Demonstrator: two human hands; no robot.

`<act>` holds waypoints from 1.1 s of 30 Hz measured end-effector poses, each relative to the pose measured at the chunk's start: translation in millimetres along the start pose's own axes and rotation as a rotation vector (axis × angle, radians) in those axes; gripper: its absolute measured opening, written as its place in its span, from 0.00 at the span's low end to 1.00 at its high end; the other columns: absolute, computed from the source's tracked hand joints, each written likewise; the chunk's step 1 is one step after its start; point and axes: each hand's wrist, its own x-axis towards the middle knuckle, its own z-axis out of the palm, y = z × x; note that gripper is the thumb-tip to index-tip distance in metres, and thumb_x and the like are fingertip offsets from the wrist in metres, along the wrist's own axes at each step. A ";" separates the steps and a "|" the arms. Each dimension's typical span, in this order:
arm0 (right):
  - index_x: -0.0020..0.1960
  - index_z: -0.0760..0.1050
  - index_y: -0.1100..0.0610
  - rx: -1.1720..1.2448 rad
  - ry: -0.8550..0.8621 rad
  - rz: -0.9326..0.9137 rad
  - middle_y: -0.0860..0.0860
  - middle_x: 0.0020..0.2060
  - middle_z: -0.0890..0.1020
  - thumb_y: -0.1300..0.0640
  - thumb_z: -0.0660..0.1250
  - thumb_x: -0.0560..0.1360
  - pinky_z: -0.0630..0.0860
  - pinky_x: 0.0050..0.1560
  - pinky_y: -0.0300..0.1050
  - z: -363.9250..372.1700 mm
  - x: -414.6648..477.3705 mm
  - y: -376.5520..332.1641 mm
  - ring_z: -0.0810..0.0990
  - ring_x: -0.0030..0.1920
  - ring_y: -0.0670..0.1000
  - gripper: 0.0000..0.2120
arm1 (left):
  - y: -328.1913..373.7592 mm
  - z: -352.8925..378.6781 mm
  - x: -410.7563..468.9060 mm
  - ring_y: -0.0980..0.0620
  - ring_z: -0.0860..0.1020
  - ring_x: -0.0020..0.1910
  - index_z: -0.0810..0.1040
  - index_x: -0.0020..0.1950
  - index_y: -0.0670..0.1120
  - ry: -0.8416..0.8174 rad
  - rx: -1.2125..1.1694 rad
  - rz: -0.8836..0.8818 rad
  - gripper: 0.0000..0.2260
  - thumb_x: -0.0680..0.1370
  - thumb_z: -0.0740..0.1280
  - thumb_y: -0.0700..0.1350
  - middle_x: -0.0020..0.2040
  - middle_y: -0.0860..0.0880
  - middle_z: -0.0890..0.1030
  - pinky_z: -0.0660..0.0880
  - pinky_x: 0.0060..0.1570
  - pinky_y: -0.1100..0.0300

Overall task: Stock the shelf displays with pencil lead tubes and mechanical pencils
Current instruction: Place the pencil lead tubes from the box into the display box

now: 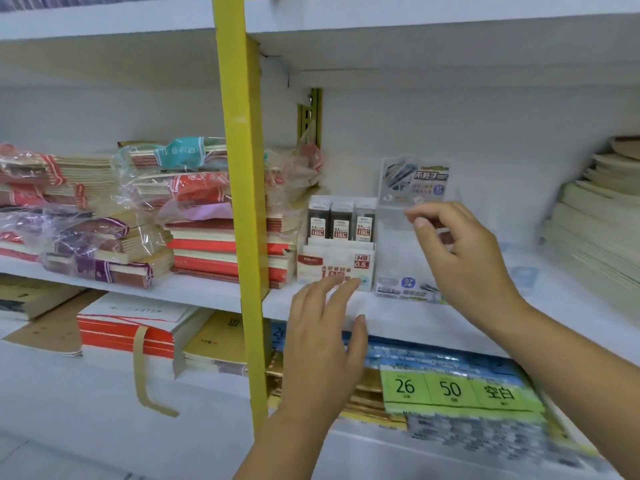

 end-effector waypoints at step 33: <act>0.78 0.54 0.52 -0.354 -0.799 0.989 0.53 0.77 0.55 0.46 0.70 0.74 0.50 0.74 0.47 120.4 -466.6 197.0 0.52 0.76 0.56 0.39 | -49.5 80.0 -372.6 0.59 0.72 0.68 0.64 0.78 0.55 -1.013 -0.297 -1.216 0.21 0.85 0.58 0.49 0.72 0.58 0.72 0.64 0.63 0.70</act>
